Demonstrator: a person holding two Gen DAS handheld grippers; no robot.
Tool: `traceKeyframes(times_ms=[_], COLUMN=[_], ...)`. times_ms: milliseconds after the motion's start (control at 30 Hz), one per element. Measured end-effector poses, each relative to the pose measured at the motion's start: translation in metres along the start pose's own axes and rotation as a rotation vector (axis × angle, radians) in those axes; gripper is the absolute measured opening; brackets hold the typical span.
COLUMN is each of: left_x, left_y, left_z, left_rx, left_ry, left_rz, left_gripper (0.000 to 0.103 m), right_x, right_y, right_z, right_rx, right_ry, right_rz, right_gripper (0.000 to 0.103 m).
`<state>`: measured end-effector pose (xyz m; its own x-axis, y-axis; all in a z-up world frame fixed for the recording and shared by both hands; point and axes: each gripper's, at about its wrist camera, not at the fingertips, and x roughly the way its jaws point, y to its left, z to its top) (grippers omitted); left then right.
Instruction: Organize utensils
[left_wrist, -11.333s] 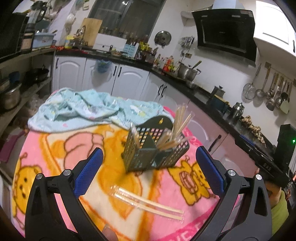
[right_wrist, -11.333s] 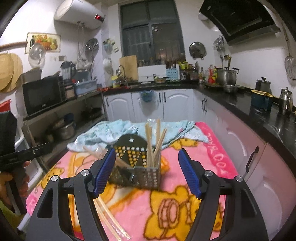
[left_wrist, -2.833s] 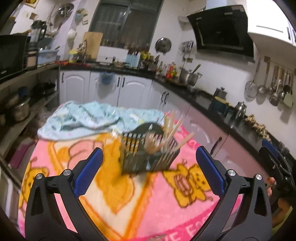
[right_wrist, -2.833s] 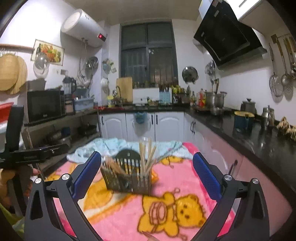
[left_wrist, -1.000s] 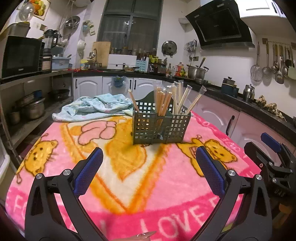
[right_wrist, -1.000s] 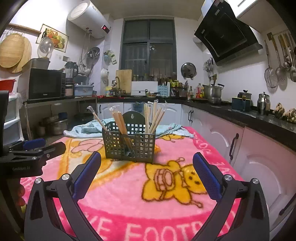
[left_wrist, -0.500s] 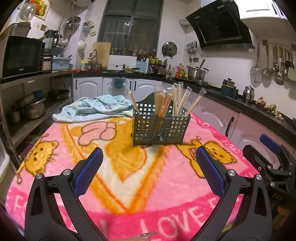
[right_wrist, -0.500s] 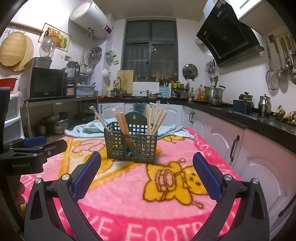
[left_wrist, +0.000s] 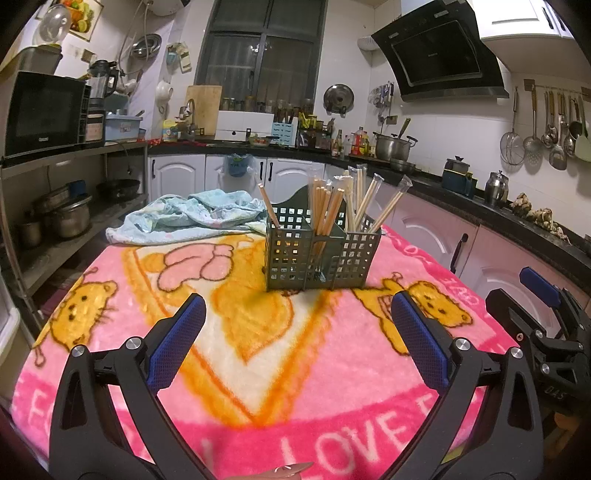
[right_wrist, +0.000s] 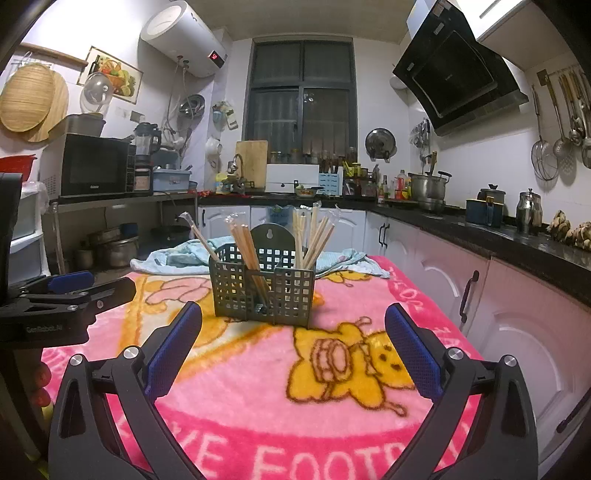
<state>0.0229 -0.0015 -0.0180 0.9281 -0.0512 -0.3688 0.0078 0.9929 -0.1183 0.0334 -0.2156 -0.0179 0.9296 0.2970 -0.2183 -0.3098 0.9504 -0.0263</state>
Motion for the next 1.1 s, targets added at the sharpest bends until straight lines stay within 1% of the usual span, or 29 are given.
traceKeyframes(times_ms=[433,700,933,1100], left_x=[0.000,0.000,0.002,0.006], left_y=[0.000,-0.002,-0.003,0.001], left_z=[0.000,-0.001,-0.001,0.000], left_rx=[-0.001,-0.012,-0.015,-0.034], left_ry=[0.004,0.015,0.030,0.047], left_rz=[-0.002,-0.029,-0.001,0.000], left_gripper=[0.092,0.092,0.092,0.092], right_x=[0.000,-0.003,-0.001,0.001], right_y=[0.002,0.002,-0.008,-0.014], right_z=[0.003,0.008,0.008,0.008], right_rx=[-0.006,-0.011,-0.001,0.011], right_ry=[0.001,-0.009,-0.015,-0.015], right_rz=[0.000,-0.002,-0.012,-0.021], right_gripper=[0.097,0.097,0.097,0.097])
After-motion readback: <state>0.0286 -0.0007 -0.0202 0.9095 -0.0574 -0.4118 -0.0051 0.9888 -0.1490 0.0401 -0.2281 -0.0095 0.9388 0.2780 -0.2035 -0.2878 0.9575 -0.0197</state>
